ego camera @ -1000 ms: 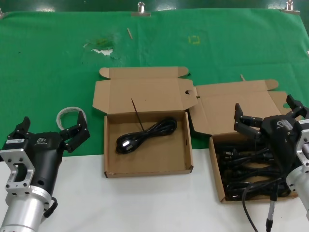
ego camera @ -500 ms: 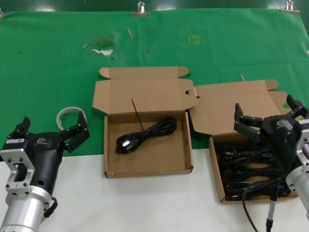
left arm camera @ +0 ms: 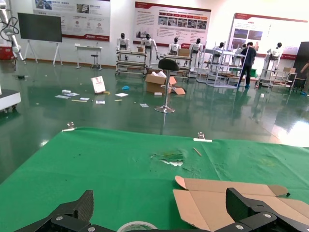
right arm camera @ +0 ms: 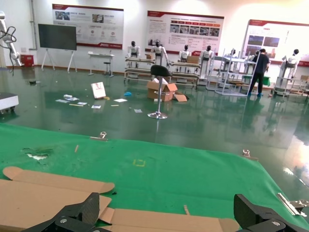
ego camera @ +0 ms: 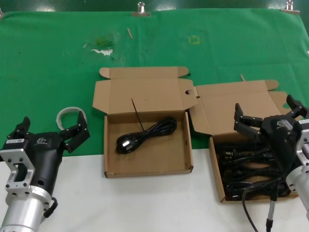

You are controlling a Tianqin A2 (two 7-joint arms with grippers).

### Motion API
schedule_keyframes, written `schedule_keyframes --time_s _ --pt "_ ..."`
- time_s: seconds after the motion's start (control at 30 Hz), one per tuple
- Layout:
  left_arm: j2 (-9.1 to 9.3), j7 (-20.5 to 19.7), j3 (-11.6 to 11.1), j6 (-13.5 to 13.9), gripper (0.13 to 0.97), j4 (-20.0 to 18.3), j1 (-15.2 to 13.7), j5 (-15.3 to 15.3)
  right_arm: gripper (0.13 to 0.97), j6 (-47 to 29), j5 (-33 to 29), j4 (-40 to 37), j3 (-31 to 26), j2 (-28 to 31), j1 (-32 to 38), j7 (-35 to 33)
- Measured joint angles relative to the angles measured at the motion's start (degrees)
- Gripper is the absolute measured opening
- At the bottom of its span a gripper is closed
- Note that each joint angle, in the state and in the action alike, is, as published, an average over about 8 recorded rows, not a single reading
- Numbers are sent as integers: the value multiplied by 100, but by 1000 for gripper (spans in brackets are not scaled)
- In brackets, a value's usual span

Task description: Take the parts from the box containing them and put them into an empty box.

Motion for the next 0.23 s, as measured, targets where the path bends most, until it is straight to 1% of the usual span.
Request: schedule_keyframes --time_s 0.23 --pt "0 0 0 0 966 0 0 0 966 0 0 0 0 0 0 0"
